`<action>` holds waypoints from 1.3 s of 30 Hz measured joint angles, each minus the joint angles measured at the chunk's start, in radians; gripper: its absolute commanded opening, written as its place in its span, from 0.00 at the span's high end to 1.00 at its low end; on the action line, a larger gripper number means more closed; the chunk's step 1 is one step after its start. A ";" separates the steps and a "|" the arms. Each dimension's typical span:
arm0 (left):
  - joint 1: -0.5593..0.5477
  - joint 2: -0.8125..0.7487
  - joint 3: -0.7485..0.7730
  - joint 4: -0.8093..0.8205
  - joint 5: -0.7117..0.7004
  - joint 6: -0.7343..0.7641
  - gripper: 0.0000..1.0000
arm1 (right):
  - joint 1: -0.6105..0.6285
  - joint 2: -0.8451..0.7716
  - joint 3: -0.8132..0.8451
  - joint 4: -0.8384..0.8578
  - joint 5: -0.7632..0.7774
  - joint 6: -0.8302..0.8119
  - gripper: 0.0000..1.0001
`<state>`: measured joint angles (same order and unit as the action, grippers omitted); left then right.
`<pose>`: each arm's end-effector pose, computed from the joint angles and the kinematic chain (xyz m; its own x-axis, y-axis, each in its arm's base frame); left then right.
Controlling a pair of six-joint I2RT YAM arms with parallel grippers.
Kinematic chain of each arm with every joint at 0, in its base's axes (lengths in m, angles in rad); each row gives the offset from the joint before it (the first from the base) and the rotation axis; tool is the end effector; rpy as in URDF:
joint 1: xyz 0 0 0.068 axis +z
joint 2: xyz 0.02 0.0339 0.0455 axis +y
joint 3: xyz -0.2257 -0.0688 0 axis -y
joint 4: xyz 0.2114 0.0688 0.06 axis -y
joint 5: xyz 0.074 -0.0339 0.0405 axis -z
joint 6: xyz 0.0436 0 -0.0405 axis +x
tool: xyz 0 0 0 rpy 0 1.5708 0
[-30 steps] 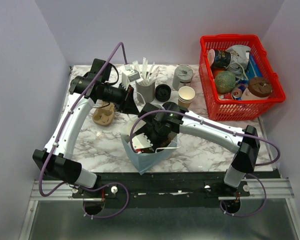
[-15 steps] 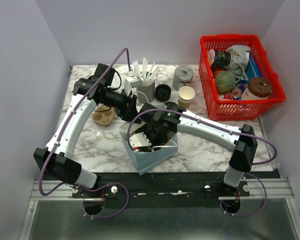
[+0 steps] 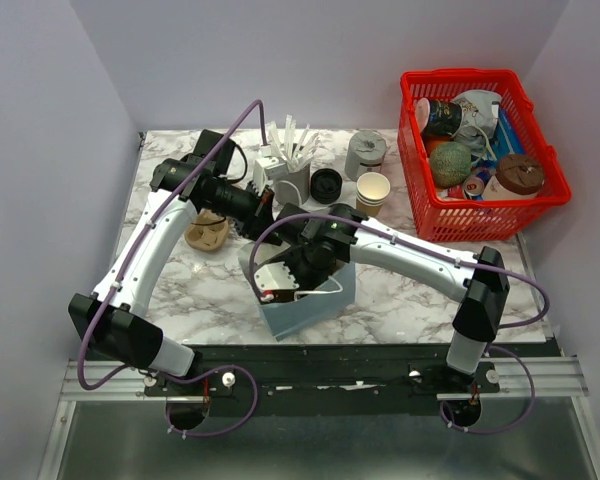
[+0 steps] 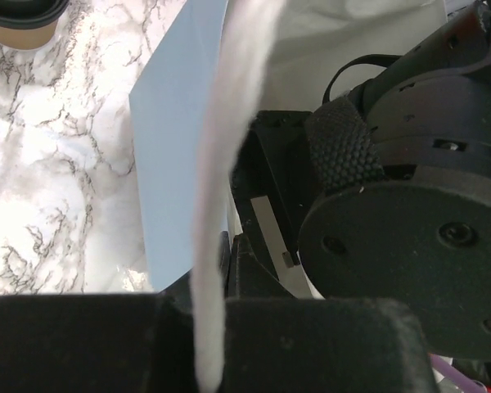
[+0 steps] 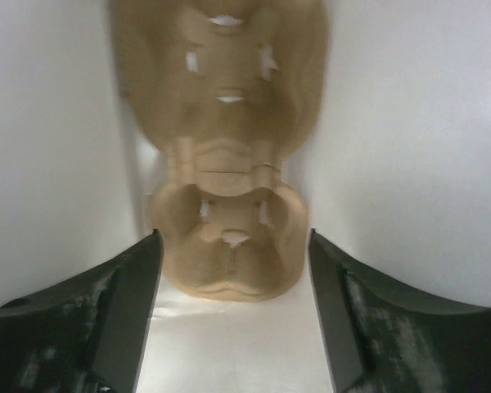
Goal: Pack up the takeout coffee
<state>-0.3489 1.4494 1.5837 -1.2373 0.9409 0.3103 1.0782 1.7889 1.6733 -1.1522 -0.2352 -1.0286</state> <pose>0.2126 -0.1148 0.3363 -0.6327 0.4216 -0.6496 0.7740 0.3153 -0.5491 0.1426 0.2872 0.2580 0.5292 -0.7754 -0.3445 -0.8458 -0.5147 -0.1408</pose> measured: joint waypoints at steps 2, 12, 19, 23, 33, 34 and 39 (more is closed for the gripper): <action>0.000 0.000 0.000 0.015 -0.010 -0.009 1.00 | 0.000 0.002 0.006 -0.005 -0.002 0.000 0.39; -0.013 0.002 -0.003 0.058 -0.051 -0.027 1.00 | 0.000 0.002 0.056 -0.019 -0.011 -0.003 0.35; -0.013 0.013 -0.012 0.084 -0.076 -0.031 1.00 | 0.000 0.002 0.150 -0.042 -0.024 0.010 0.21; -0.013 0.022 -0.006 0.091 -0.094 -0.031 0.89 | 0.000 -0.017 0.236 -0.059 -0.036 0.041 0.18; -0.013 0.072 0.039 0.088 -0.185 -0.014 0.45 | -0.015 -0.199 0.358 -0.043 -0.068 0.166 0.11; -0.013 0.073 0.049 0.089 -0.194 -0.013 0.45 | -0.021 -0.222 0.357 -0.039 -0.076 0.176 0.11; -0.013 0.074 0.107 0.096 -0.243 0.012 0.45 | -0.057 -0.384 0.216 0.007 -0.095 0.183 0.08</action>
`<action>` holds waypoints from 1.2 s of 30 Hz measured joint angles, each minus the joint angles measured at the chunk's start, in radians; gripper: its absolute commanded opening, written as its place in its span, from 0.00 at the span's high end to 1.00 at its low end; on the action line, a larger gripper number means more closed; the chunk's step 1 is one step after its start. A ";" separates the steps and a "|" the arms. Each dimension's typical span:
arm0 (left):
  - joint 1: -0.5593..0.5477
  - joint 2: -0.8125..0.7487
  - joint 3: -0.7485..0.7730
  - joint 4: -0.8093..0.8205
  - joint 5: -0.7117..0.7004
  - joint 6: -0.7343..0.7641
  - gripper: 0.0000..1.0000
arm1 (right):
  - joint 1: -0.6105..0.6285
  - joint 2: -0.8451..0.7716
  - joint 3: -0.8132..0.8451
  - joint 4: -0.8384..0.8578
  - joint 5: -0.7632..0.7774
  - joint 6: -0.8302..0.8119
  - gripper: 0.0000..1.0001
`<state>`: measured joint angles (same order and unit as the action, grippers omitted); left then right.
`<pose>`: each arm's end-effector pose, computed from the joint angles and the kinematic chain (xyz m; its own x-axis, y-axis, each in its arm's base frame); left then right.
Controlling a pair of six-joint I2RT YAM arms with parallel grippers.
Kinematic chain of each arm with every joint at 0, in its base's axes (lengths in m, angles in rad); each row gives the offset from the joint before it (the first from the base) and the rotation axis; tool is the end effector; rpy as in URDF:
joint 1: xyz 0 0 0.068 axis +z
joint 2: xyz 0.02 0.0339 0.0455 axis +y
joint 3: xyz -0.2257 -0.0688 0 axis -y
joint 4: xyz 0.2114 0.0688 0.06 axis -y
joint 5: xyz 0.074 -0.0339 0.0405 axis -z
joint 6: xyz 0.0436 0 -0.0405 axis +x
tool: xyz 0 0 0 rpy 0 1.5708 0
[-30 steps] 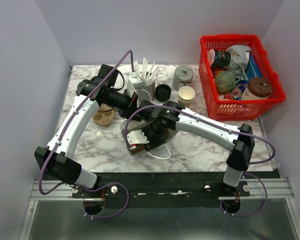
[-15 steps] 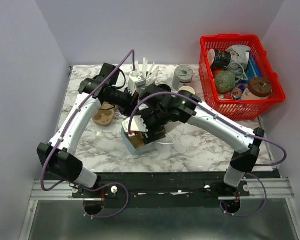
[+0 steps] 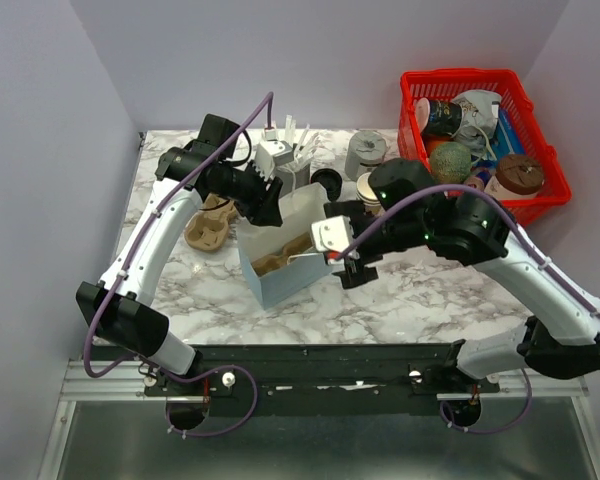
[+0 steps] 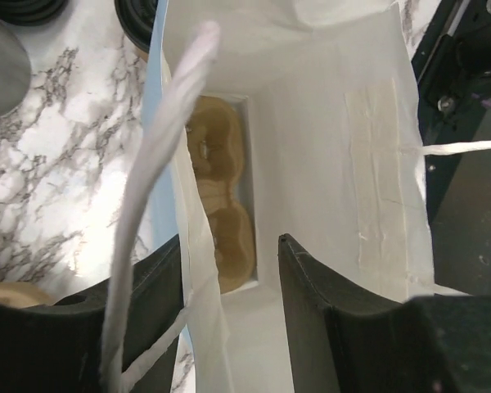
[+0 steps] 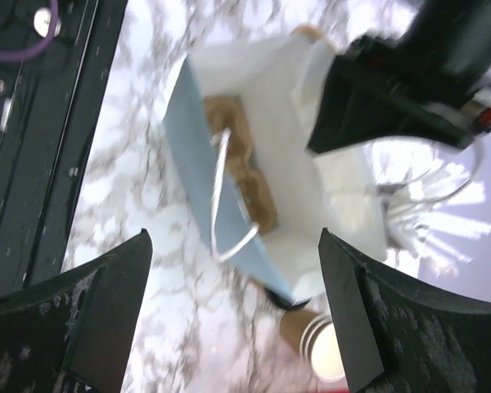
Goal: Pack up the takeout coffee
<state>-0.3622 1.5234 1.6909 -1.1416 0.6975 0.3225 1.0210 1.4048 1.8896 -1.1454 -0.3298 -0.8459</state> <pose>0.2408 -0.1212 0.3445 -0.5406 0.4646 -0.7013 0.8228 0.4656 -0.3258 0.1096 0.2059 0.4170 0.4913 -0.5537 -0.6723 -0.8635 -0.2084 -0.4593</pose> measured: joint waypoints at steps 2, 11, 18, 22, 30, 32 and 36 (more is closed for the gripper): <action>0.000 0.000 0.002 0.001 -0.016 0.011 0.45 | -0.001 -0.048 -0.092 0.002 0.002 -0.012 0.08; 0.000 0.002 -0.007 0.023 -0.063 0.026 0.48 | -0.003 -0.009 -0.296 0.109 0.057 -0.038 0.11; 0.000 0.002 -0.007 0.024 -0.084 0.037 0.50 | -0.029 -0.003 -0.296 0.151 0.066 -0.064 0.13; 0.000 0.002 -0.007 0.016 -0.089 0.049 0.50 | -0.055 -0.025 -0.291 0.150 0.063 -0.098 0.12; -0.003 0.002 -0.007 0.012 -0.089 0.057 0.50 | -0.074 -0.048 -0.329 0.182 0.054 -0.171 0.13; -0.004 0.002 -0.007 0.010 -0.089 0.062 0.51 | -0.082 -0.026 -0.341 0.190 0.050 -0.183 0.16; -0.005 0.002 -0.007 0.008 -0.089 0.071 0.53 | -0.114 0.028 -0.345 0.211 0.036 -0.203 0.28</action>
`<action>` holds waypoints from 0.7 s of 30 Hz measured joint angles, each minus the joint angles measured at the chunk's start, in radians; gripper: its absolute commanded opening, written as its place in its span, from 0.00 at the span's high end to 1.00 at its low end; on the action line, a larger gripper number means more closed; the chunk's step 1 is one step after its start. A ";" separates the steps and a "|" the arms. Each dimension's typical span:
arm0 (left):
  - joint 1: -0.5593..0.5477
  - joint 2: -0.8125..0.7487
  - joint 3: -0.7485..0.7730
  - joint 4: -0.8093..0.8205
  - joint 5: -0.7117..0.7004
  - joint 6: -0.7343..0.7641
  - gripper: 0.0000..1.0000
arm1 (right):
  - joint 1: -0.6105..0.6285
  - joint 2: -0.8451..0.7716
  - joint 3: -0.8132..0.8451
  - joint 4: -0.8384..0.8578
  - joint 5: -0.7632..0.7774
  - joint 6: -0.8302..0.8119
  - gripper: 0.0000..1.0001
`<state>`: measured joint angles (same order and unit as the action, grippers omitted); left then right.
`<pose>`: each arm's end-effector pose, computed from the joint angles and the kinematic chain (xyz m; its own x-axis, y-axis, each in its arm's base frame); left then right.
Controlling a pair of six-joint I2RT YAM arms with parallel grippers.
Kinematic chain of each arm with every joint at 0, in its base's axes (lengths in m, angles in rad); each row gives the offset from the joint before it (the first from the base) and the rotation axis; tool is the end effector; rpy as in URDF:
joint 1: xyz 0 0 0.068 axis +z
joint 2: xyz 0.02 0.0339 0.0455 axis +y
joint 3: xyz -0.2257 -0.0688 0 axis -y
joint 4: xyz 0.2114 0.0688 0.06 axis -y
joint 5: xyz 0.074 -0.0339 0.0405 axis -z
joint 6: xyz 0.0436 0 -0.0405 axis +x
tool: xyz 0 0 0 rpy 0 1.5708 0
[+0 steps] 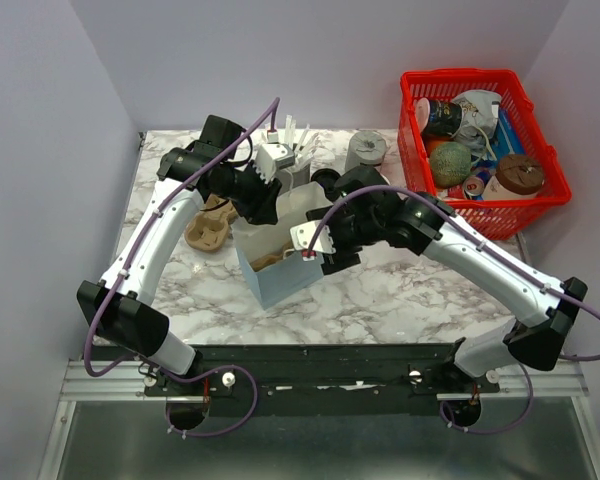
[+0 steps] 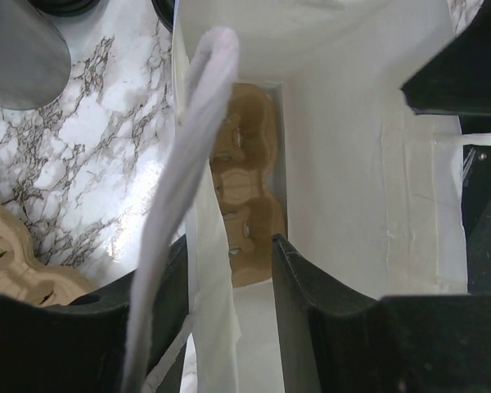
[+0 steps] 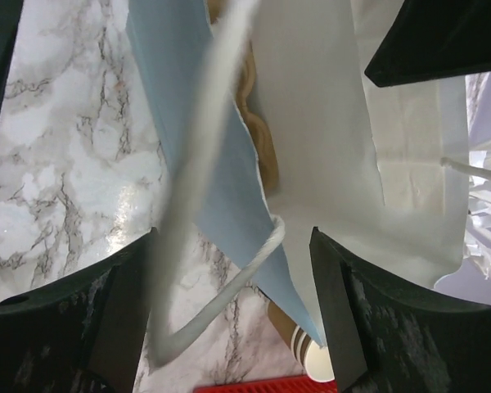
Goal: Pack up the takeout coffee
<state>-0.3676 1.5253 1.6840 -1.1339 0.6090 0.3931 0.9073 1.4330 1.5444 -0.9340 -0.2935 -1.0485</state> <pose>0.2435 -0.1205 0.3408 -0.4860 0.5238 -0.6996 0.8448 0.4865 -0.2225 0.1571 0.2214 0.3354 0.5335 -0.6646 -0.5232 -0.8279 -0.2837 -0.4838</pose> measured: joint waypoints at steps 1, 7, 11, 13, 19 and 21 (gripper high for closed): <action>-0.001 0.000 0.001 -0.002 0.000 0.000 0.55 | -0.007 0.010 0.000 0.002 -0.005 -0.002 0.32; -0.003 0.000 0.013 -0.024 0.000 0.010 0.86 | -0.025 0.034 0.014 -0.003 -0.043 -0.009 0.89; -0.009 0.000 0.052 -0.061 -0.003 0.037 1.00 | -0.025 0.049 0.113 -0.060 -0.097 0.008 1.00; -0.010 0.000 0.092 -0.093 -0.010 0.055 1.00 | -0.025 0.051 0.161 -0.070 -0.119 0.025 1.00; -0.013 0.008 0.268 -0.178 -0.033 0.089 1.00 | -0.025 0.062 0.315 -0.100 -0.150 0.073 0.99; -0.014 0.019 0.335 -0.199 -0.037 0.098 1.00 | -0.025 0.072 0.371 -0.107 -0.154 0.081 0.99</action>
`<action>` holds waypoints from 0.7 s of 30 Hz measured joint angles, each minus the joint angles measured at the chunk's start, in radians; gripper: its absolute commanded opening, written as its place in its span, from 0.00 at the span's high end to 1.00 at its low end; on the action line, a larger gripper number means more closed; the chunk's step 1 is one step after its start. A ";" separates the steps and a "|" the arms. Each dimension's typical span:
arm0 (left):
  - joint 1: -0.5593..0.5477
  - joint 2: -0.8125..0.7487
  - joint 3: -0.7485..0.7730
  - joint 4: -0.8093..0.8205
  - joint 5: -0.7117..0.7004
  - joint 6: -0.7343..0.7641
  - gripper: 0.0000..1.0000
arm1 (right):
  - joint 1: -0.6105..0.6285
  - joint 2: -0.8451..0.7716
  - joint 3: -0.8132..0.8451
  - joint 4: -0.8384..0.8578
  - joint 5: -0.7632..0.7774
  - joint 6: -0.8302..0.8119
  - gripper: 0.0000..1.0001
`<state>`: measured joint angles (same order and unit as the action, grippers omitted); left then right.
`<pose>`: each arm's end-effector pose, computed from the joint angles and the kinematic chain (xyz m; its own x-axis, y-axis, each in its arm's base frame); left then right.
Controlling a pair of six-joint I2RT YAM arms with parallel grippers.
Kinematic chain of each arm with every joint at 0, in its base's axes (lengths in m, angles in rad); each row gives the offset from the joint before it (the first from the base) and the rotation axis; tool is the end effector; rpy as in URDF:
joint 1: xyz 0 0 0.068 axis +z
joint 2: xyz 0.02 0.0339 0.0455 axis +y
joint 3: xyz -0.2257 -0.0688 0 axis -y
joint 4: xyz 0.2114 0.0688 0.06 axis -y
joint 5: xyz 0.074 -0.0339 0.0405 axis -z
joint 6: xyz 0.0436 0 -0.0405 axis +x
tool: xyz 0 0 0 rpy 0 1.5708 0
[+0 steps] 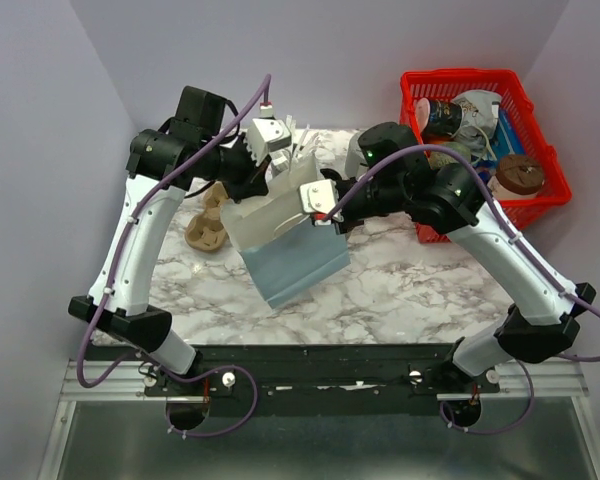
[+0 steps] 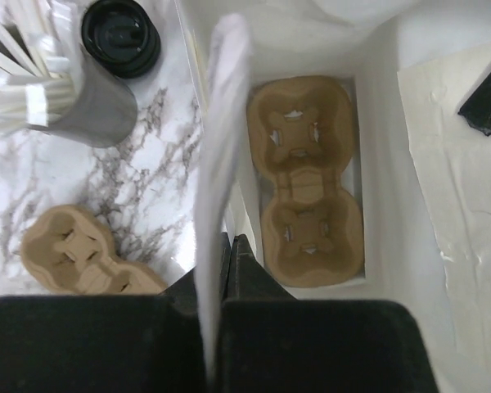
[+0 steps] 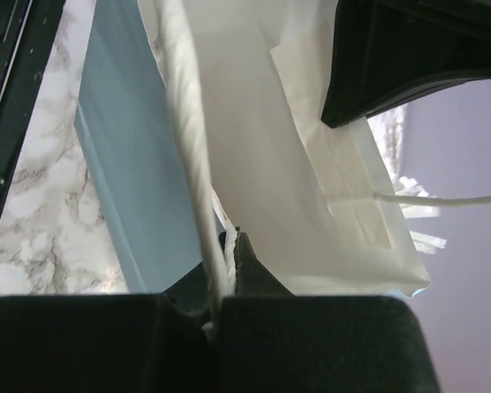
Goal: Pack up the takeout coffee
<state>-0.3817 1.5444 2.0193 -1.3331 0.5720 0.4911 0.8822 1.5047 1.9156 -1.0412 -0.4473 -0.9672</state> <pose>0.2204 -0.1139 0.4054 -0.3166 0.5544 -0.7697 0.8970 0.4389 -0.0529 0.1548 0.2177 0.4114 0.5434 -0.5079 -0.6684 -0.8295 -0.2026 -0.5204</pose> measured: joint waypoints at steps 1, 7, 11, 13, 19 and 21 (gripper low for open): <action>0.000 0.007 0.033 -0.006 -0.003 0.004 1.00 | 0.000 0.006 0.024 -0.003 -0.002 0.002 0.99; 0.000 0.056 0.171 -0.026 -0.014 0.019 1.00 | 0.000 0.042 0.115 -0.007 -0.011 0.006 0.99; 0.000 0.082 0.219 -0.032 -0.019 0.022 1.00 | 0.000 0.049 0.126 -0.010 -0.011 0.006 0.99; 0.000 0.084 0.221 -0.032 -0.022 0.024 1.00 | 0.000 0.049 0.126 -0.012 -0.011 0.006 0.99; 0.000 0.085 0.216 -0.040 -0.024 0.033 1.00 | 0.000 0.048 0.114 -0.014 -0.011 0.006 0.98; 0.000 0.085 0.209 -0.039 -0.026 0.036 0.99 | 0.000 0.047 0.101 -0.014 -0.011 0.006 0.97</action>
<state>-0.3820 1.6291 2.2280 -1.3724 0.5457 0.5270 0.8825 1.5513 2.0171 -1.0557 -0.4587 -0.9611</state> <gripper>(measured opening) 0.010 0.015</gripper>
